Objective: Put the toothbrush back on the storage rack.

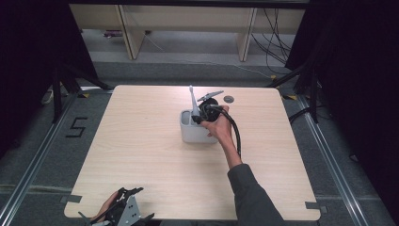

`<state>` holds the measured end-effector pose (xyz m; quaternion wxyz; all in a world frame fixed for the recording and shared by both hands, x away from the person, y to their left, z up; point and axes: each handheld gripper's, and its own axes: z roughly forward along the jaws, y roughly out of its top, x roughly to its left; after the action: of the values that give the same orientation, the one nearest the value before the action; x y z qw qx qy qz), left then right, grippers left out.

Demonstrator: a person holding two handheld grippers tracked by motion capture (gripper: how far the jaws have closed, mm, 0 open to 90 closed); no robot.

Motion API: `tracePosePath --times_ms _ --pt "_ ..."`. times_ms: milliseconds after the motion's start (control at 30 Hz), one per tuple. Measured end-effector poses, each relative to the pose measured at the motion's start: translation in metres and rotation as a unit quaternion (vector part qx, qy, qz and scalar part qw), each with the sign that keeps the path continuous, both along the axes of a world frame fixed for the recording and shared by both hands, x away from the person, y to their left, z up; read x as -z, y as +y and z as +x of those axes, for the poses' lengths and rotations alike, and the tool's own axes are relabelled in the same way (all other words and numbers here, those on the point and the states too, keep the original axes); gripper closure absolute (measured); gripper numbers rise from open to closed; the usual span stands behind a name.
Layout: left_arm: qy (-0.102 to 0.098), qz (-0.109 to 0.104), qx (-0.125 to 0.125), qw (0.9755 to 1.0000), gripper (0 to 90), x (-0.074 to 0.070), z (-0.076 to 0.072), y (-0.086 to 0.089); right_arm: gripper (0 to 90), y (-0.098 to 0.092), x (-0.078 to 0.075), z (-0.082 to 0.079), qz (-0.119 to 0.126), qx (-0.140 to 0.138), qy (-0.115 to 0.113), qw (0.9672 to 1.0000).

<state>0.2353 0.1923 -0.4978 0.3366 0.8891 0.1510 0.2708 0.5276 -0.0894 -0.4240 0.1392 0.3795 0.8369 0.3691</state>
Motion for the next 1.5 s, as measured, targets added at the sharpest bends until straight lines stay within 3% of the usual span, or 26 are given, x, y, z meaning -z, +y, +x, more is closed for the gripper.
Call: tracePosePath --times_ms 200,333,433,467,567,767,833,967,1000,1100,1233,1267,1300,1500 --pt "-0.003 -0.003 -0.002 1.0 15.0 0.0 0.0 0.0 65.5 -0.001 0.0 0.001 -0.009 -0.018 -0.001 0.9998" --pt "-0.004 -0.001 -0.003 1.0 15.0 0.0 0.0 0.0 59.9 -0.002 -0.002 -0.001 -0.013 -0.016 0.001 0.9998" --pt "0.0 0.002 0.001 1.0 15.0 0.0 0.0 0.0 55.0 -0.004 -0.007 -0.004 0.006 -0.015 -0.002 0.9999" --pt "0.0 0.0 0.0 1.0 15.0 0.0 0.0 0.0 53.7 -0.005 -0.008 -0.004 0.005 -0.018 -0.018 0.9997" --pt "-0.002 -0.004 -0.003 1.0 15.0 0.001 0.0 -0.001 50.3 -0.007 -0.016 -0.011 0.022 -0.006 -0.003 0.9997" --pt "-0.011 -0.002 -0.008 0.9999 15.0 0.001 0.0 -0.001 44.8 -0.014 -0.025 -0.017 0.033 -0.009 -0.008 0.9994" --pt "-0.003 -0.006 -0.003 1.0 15.0 0.001 0.0 0.0 43.3 -0.016 -0.027 -0.019 0.043 -0.005 -0.005 0.999" --pt "-0.004 0.0 -0.004 1.0 15.0 0.0 0.0 0.0 41.3 -0.021 -0.03 -0.023 0.049 -0.007 -0.014 0.9987" --pt "-0.002 -0.004 -0.004 1.0 15.0 0.001 0.0 0.0 40.9 -0.023 -0.031 -0.025 0.048 -0.006 -0.003 0.9988" --pt "-0.001 0.005 -0.004 1.0 15.0 0.0 0.0 0.0 39.8 -0.029 -0.033 -0.027 0.051 -0.01 -0.011 0.9986" --pt "-0.003 -0.001 -0.005 1.0 15.0 0.001 0.0 0.0 38.7 -0.037 -0.034 -0.031 0.046 -0.012 -0.022 0.9986" --pt "-0.005 -0.001 -0.004 1.0 15.0 0.001 0.0 0.0 38.1 -0.038 -0.035 -0.034 0.048 -0.011 -0.015 0.9987" --pt "-0.005 0.0 -0.004 1.0 15.1 0.001 0.001 -0.001 37.4 -0.041 -0.035 -0.034 0.044 -0.015 -0.026 0.9986" --pt "-0.004 -0.001 -0.005 1.0 15.0 0.001 0.001 0.0 33.9 -0.048 -0.039 -0.045 0.049 -0.006 -0.02 0.9986"
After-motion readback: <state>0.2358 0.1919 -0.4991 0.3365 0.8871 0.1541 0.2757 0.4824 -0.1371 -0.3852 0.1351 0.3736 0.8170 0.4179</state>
